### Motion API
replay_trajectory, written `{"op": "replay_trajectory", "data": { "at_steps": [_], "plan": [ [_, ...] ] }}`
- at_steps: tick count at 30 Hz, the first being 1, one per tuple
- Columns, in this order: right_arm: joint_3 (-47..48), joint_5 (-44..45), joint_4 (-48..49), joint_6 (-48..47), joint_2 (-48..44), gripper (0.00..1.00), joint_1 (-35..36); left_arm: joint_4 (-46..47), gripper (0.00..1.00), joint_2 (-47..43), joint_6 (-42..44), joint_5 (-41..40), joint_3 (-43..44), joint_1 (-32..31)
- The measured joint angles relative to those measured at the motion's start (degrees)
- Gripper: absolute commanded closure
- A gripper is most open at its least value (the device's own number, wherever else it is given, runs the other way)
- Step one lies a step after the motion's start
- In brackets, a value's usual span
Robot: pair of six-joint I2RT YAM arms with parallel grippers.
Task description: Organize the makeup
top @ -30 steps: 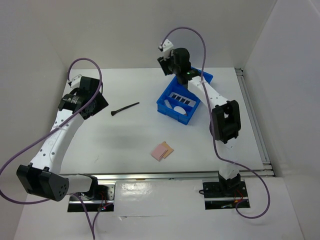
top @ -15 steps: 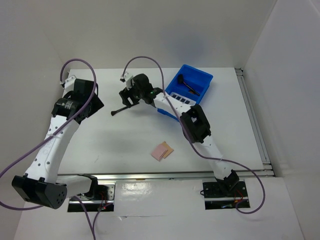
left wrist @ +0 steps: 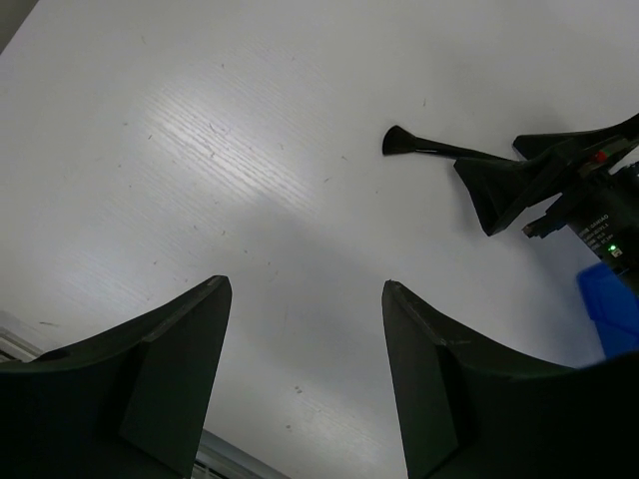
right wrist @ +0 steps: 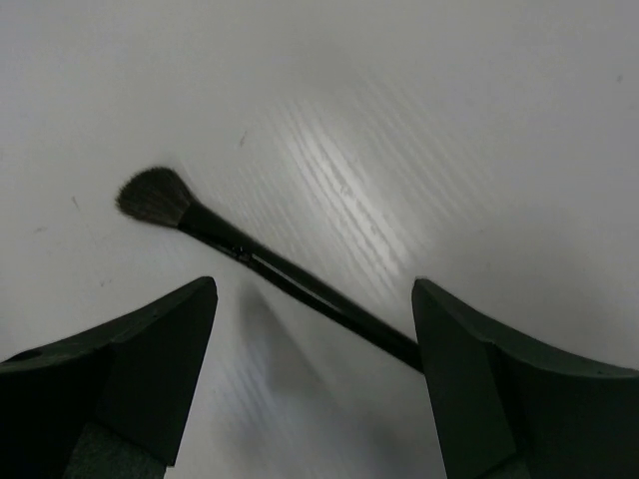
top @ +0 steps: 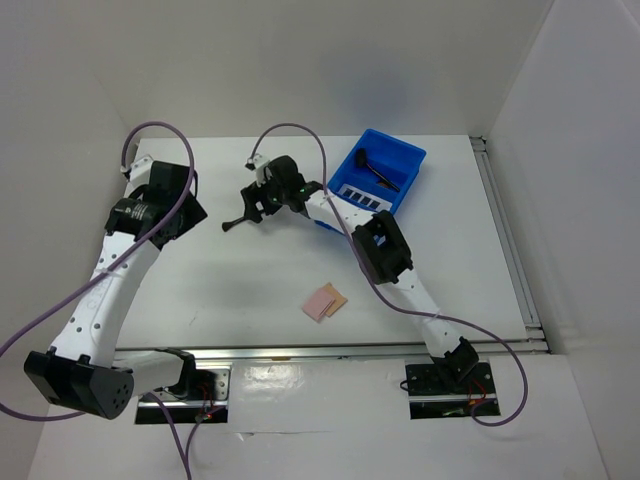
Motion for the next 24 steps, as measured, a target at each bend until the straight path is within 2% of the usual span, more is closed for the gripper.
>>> {"op": "replay_trajectory", "data": {
  "at_steps": [6,12,16,18,23,24],
  "plan": [
    [-2.91,-6.05,-2.23,0.63,-1.18,0.13,-0.2,0.02,0.25,-0.17,0.02,0.0,-1.07,0.0],
    [-7.91,-7.76,-3.02,-0.33,-4.42,0.21,-0.33,0.02,0.25,-0.63,0.02,0.0,-1.07,0.0],
    [-9.62,-2.89,-5.03,-2.89,-6.14,0.31,0.33,0.13,0.25,-1.14,0.02,0.04,-1.4,0.0],
    [-10.23,0.76,-5.51,-4.74,-6.73,0.42,1.16,0.2,0.25,-1.14,0.07,0.09,-1.42,0.0],
    [-14.64,9.55,-5.31,-8.85,-9.35,0.57,3.74,0.24,0.25,-1.14,0.11,0.13,-1.42,0.0],
    [-15.8,10.82,-5.38,-9.62,-10.1,0.63,4.35,0.24,0.25,-1.14,0.11,0.13,-1.42,0.0]
  ]
}}
